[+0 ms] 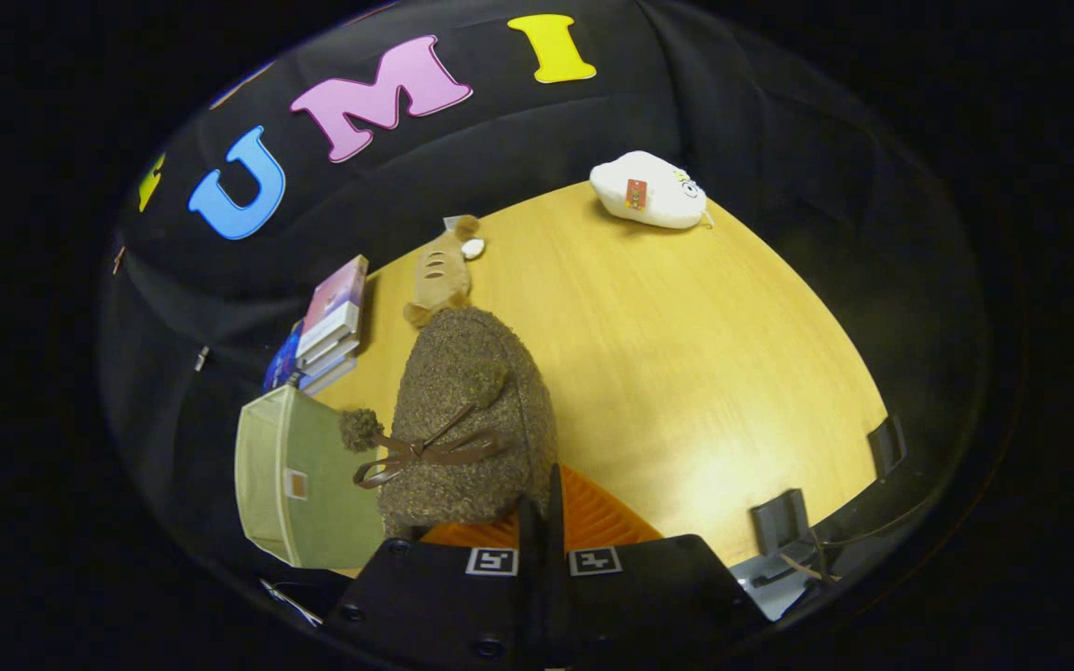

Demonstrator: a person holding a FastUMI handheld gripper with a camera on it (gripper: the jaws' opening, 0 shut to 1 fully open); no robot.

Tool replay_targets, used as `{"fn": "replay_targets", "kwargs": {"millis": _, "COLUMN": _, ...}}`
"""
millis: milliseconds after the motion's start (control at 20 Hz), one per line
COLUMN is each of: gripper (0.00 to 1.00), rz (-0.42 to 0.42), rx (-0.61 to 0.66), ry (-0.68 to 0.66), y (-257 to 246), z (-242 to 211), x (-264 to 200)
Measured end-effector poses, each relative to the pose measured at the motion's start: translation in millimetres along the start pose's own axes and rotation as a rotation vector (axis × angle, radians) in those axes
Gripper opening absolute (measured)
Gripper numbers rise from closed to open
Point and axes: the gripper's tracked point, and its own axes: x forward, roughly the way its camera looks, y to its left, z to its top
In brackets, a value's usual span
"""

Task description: Open the storage box then place both shoes into the box .Put the left shoe in first, then the right shoe, with the right side of both shoes facing outward in a uniform manner.

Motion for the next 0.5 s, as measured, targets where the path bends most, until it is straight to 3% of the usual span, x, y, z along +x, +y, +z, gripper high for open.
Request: {"fn": "replay_targets", "kwargs": {"millis": 500, "gripper": 0.05, "rz": 0.165, "rx": -0.033, "ry": -0.021, "y": 185, "z": -13, "x": -21}}
